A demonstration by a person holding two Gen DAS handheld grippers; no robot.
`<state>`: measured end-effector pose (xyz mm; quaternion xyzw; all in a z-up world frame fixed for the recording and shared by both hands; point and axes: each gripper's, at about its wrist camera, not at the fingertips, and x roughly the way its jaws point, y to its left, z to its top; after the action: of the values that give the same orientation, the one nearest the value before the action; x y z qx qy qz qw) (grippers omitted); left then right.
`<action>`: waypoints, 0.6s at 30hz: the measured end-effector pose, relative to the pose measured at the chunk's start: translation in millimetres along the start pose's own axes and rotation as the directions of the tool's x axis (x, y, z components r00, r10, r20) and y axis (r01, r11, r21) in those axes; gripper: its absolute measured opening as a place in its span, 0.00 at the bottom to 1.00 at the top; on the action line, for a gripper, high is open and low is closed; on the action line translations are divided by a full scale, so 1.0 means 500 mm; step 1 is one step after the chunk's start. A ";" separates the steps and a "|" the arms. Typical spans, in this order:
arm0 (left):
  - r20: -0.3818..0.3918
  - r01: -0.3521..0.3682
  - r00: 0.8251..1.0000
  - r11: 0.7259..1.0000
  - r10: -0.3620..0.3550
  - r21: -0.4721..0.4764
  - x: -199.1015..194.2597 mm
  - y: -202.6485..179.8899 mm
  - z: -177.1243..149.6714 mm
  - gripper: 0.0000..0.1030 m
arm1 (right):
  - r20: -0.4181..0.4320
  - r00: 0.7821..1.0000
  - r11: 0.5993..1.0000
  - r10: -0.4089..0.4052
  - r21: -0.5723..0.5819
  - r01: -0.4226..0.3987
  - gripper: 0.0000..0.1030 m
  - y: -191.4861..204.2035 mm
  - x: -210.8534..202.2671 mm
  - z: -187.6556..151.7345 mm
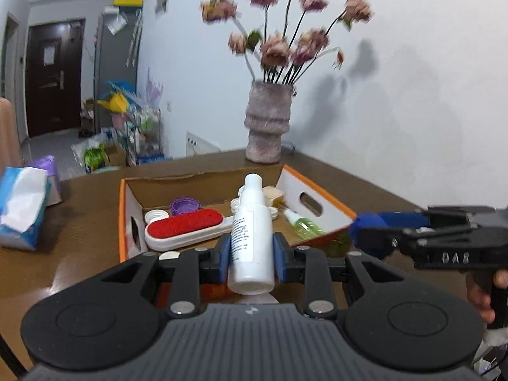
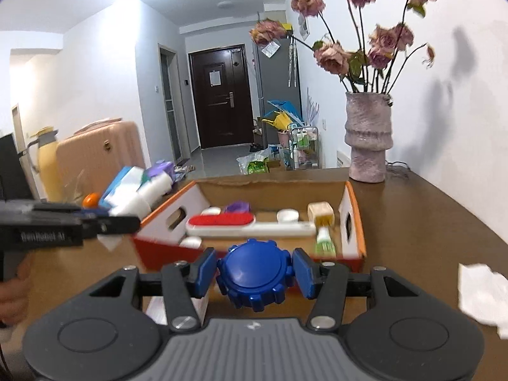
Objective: Organize rigid objects
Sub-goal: 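Lower the spray bottle and blue cap into the box and open both tools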
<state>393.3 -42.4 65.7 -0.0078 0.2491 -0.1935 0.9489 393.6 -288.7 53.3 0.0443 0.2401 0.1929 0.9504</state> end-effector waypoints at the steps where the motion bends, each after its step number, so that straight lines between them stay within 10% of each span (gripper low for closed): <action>1: -0.019 -0.007 1.000 1.000 0.007 -0.007 0.029 0.011 0.009 0.27 | -0.012 1.000 1.000 0.003 0.013 -0.003 0.50 -0.008 0.031 0.013; 13: -0.126 -0.017 0.992 1.000 0.016 -0.004 0.232 0.089 -0.018 0.30 | -0.139 0.987 0.996 -0.085 0.015 0.088 0.51 -0.073 0.292 0.044; 18: -0.124 -0.061 0.991 0.998 0.058 -0.021 0.236 0.125 -0.016 0.46 | -0.054 0.977 0.978 -0.205 0.011 0.206 0.62 -0.083 0.307 0.023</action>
<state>506.7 -27.9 -3.7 0.0000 0.3098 -0.1620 0.9369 537.7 -267.1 -11.1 0.0220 0.2700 0.0927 0.9581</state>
